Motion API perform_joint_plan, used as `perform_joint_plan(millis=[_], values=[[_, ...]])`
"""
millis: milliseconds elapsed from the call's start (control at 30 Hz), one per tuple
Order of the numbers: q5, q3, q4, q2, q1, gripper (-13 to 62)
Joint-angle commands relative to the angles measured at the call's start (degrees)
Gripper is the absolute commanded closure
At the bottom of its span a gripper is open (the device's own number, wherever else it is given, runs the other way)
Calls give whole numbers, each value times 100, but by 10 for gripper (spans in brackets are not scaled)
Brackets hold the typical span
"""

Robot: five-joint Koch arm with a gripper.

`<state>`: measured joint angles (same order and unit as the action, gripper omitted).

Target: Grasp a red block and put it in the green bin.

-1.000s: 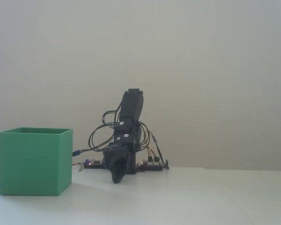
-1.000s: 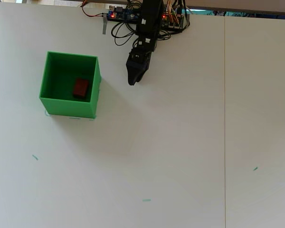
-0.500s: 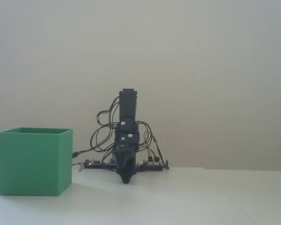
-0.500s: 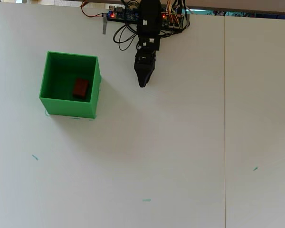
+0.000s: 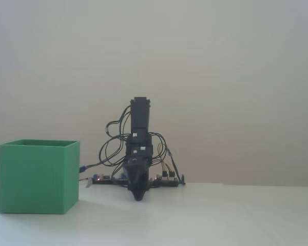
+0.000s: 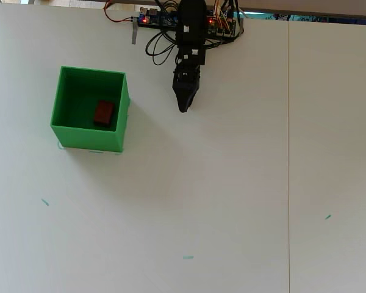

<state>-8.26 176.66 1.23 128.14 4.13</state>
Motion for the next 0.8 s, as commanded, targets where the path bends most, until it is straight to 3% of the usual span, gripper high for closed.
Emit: perform_joint_plan(millis=[0,767], values=[[-18,352,-316,492,35,158],[0,352,-290,352,220,158]])
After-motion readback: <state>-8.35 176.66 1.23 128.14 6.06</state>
